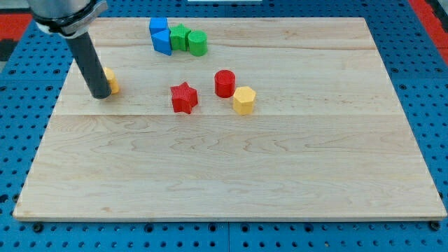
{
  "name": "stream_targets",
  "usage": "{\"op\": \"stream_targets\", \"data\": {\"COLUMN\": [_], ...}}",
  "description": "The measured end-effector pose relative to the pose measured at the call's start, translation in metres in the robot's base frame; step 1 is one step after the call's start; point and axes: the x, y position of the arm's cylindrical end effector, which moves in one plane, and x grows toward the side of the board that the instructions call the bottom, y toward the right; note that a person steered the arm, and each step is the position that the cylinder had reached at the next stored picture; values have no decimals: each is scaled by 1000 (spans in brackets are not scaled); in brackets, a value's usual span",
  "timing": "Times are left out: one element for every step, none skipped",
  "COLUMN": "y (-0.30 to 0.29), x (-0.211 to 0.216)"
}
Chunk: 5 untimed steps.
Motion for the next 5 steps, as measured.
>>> {"op": "stream_targets", "data": {"y": [1,5,16,38,86], "x": [-40,-76,-79,-71,-71]}}
